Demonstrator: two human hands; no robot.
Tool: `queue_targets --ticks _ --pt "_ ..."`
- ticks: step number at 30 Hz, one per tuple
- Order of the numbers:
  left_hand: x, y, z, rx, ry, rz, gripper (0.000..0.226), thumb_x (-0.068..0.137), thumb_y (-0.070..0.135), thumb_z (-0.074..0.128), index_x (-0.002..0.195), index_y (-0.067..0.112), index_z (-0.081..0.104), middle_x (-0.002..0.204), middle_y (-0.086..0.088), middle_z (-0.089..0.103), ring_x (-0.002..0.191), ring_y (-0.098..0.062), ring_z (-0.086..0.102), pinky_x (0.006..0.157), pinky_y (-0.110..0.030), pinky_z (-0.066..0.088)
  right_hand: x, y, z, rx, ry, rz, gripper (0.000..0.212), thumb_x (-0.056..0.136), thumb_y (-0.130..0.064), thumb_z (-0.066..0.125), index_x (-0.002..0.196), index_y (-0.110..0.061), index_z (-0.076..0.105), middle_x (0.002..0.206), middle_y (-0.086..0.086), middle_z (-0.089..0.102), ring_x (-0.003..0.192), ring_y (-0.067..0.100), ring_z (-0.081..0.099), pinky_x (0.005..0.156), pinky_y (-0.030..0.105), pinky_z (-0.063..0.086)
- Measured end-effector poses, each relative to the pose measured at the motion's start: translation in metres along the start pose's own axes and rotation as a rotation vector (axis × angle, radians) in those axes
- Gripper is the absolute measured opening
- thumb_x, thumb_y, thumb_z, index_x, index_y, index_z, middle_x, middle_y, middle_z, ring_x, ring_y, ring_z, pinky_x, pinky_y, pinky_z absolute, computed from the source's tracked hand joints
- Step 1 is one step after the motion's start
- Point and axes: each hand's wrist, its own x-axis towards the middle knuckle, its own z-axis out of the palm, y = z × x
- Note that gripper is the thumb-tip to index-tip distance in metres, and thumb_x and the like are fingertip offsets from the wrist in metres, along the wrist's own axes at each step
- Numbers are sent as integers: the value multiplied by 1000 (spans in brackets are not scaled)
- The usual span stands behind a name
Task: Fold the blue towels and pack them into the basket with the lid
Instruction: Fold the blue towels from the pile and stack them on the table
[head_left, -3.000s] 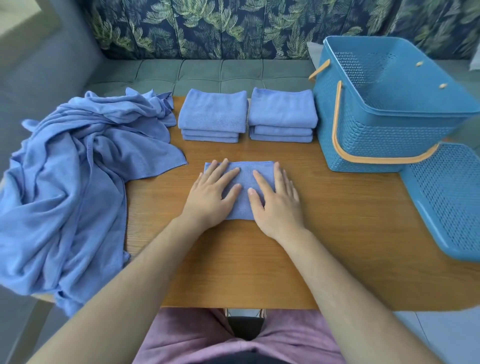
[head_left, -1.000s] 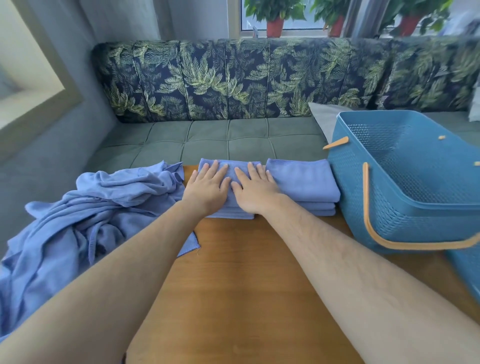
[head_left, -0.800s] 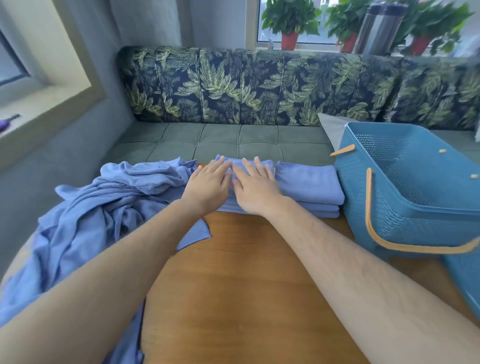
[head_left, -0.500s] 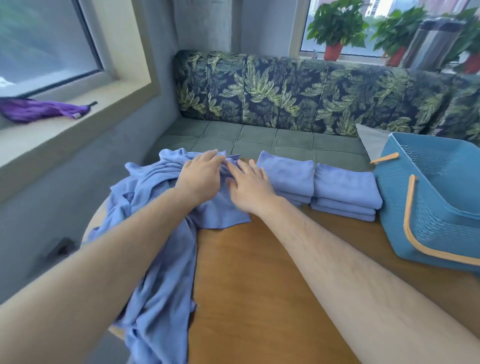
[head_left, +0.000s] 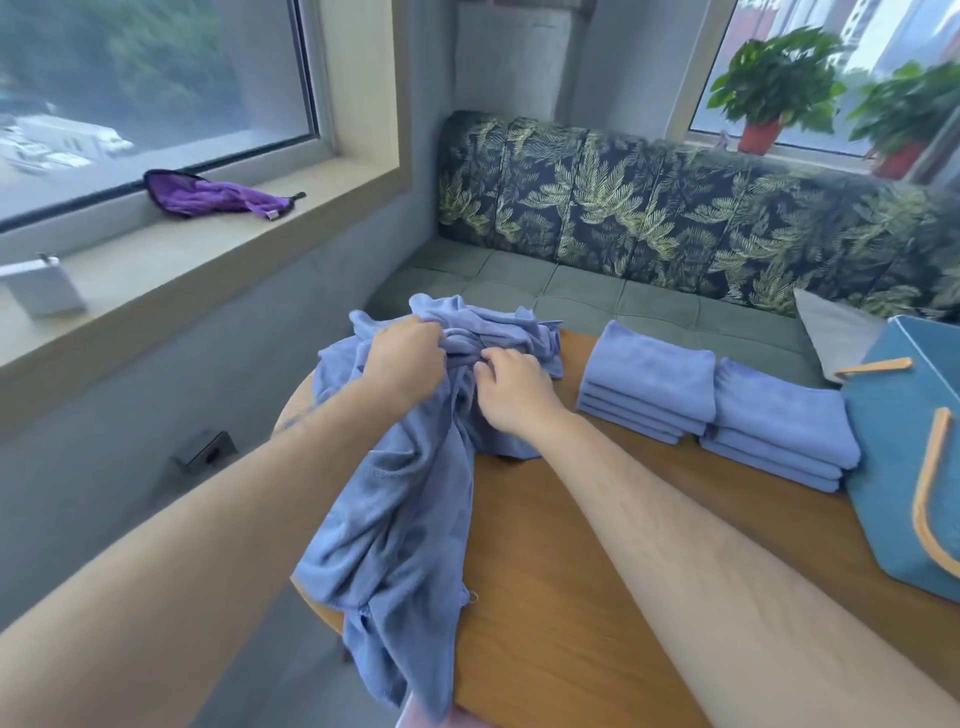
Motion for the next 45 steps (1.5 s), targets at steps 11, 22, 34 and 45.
queue_targets --ticks 11,22,34,45 --pt "-52 78 -4 -467 -146 106 23 92 25 59 81 10 71 74 -5 70 75 -20 62 71 -29 47 -20 33 -22 910 110 380 20 89 -20 64 85 -2 70 77 7 67 73 17 56 69 32 44" --pt "-67 150 34 -533 -302 111 34 93 40 62 89 7 64 80 -3 66 76 -19 58 80 -34 50 -98 105 -67 1015 282 394 42 89 -18 69 129 -10 60 122 0 68 110 14 66 94 29 54" --pt "-76 279 39 -729 -78 197 19 97 22 61 79 15 59 62 10 51 53 -2 45 51 -13 36 -178 207 -135 1110 513 580 33 89 -28 76 112 -5 71 109 7 76 103 18 71 88 32 57" --pt "-63 279 57 -807 -179 94 51 92 32 71 135 17 50 118 3 58 104 -10 59 87 -24 48 -194 231 -117 843 545 680 35 89 -26 55 59 -21 37 57 -1 44 58 20 45 57 34 39"
